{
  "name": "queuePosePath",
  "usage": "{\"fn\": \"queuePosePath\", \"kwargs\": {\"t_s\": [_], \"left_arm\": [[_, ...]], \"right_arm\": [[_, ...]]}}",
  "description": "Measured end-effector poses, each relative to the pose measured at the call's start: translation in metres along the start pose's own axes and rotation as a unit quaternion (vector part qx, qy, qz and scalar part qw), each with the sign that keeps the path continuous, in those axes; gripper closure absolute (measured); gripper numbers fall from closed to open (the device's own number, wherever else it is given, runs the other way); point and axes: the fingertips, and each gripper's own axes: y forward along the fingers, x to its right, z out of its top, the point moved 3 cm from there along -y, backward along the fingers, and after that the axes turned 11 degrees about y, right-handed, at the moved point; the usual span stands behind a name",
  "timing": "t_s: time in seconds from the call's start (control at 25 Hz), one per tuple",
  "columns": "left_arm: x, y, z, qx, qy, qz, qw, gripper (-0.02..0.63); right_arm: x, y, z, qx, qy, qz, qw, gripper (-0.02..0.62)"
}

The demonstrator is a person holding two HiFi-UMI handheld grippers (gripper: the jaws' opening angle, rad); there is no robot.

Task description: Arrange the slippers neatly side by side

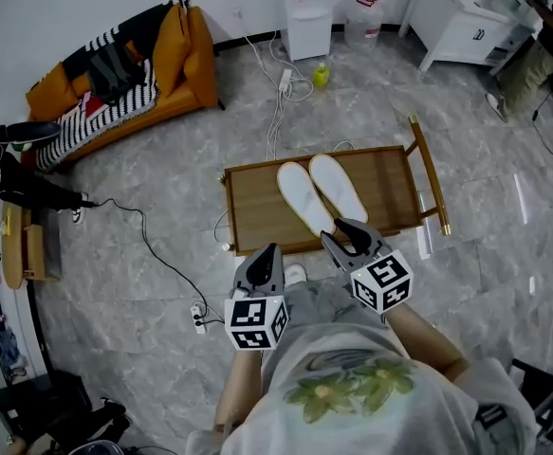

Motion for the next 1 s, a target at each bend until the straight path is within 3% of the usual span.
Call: {"fn": "queuePosePath", "kwargs": {"t_s": [0.4,0.84,1.0], "left_arm": [[-0.053,0.032,-0.002,-0.018,0.003,-0.022,0.9996,0.591],[-0.045,0.049,-0.009,-0.042,-0.009,-0.028,0.9987,0.591],[-0.033,0.062,-0.016,-0.059,0.003,-0.041,0.9974,0.591]], "right_arm": [[0.021,0.038,-0.017,-0.034,0.008,-0.054,0.998,0.439],[0.047,0.070,-0.025,-0.089,0.011,-0.056,0.994,0.423],[0.056,0.087,-0.030,-0.112,0.007,-0.051,0.992,0.422]]}}
